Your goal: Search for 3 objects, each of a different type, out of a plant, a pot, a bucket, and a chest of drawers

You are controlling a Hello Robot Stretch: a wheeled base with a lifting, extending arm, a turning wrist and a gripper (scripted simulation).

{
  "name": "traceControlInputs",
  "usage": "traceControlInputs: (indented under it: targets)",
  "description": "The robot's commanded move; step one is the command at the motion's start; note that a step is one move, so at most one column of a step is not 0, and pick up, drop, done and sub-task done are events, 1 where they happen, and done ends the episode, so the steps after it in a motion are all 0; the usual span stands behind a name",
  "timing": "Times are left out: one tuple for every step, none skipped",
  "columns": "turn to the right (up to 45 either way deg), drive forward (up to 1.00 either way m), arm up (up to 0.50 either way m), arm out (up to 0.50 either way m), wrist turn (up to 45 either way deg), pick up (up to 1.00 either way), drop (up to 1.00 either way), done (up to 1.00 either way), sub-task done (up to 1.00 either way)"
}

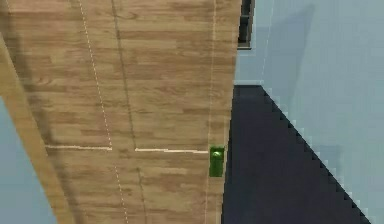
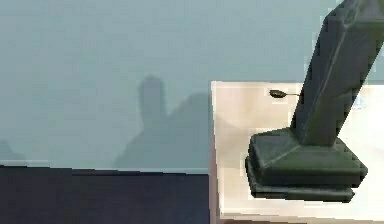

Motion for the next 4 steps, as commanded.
traceControlInputs:
  targets:
    - [0.0,0.1,0.0,0.0,0.0,0.0,0.0,0.0,0.0]
    - [45.0,0.0,0.0,0.0,0.0,0.0,0.0,0.0,0.0]
    - [0.0,0.65,0.0,0.0,0.0,0.0,0.0,0.0,0.0]
    - [-6.0,0.0,0.0,0.0,0.0,0.0,0.0,0.0,0.0]
